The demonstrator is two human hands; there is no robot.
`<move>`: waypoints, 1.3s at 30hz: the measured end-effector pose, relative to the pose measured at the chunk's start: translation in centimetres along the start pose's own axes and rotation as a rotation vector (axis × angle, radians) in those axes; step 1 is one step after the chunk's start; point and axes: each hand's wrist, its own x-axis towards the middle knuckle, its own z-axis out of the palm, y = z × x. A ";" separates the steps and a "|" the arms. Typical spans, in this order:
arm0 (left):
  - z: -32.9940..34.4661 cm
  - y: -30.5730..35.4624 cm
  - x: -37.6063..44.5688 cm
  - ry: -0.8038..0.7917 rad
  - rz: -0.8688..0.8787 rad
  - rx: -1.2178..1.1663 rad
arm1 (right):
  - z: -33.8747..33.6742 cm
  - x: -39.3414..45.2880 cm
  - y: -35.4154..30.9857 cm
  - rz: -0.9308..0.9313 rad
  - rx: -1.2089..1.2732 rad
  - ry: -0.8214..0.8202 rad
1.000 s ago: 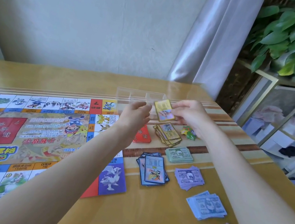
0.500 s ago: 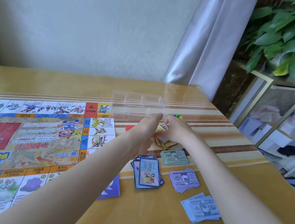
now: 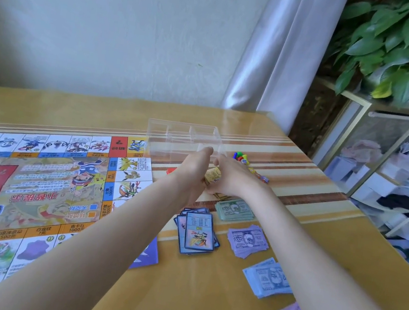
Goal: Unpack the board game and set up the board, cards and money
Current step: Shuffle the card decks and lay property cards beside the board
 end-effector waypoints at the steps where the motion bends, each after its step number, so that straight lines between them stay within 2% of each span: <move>1: 0.0 0.0 0.1 -0.010 -0.001 0.006 | 0.1 0.0 0.0 -0.013 0.006 0.010; 5: -0.5 -0.1 -0.1 -0.041 0.001 0.016 | 0.2 0.3 0.1 0.005 0.026 -0.013; 9: -0.3 -0.1 -0.2 -0.065 0.000 0.004 | -0.7 0.5 -0.4 -0.018 -0.013 -0.108; 13: -0.3 -0.1 -0.9 -0.065 0.052 0.130 | -0.6 1.7 -1.1 0.010 -0.126 -0.194; 17: -2.2 0.1 -2.4 -0.089 0.243 0.499 | 0.8 3.2 -0.9 0.055 -0.167 -0.191; 21: -4.6 0.6 -5.1 -0.214 0.371 0.754 | -0.6 1.3 -0.8 0.056 -0.132 -0.105; 24: -6.1 -0.1 -6.6 -0.336 0.393 1.221 | -3.0 -1.7 -0.7 -0.043 -0.166 0.008; 25: -6.3 -0.5 -6.7 -0.342 0.392 1.377 | -3.6 -3.0 -1.1 -0.113 -0.149 -0.015; 27: -6.3 -1.1 -7.1 -0.351 0.454 1.572 | -4.0 -5.3 -2.2 -0.200 -0.170 -0.192; 30: -5.9 -1.7 -7.4 -0.346 0.548 1.641 | -2.7 -6.9 -3.4 -0.187 -0.253 -0.392; 32: -5.9 -2.1 -7.2 -0.339 0.533 1.642 | -1.5 -7.4 -3.6 -0.170 -0.256 -0.370; 35: -6.2 -2.9 -6.6 -0.323 0.496 1.604 | -0.2 -8.2 -3.5 -0.186 -0.277 -0.230; 39: -6.4 -2.7 -6.5 -0.321 0.591 1.608 | 1.0 -8.8 -3.5 -0.219 -0.124 -0.082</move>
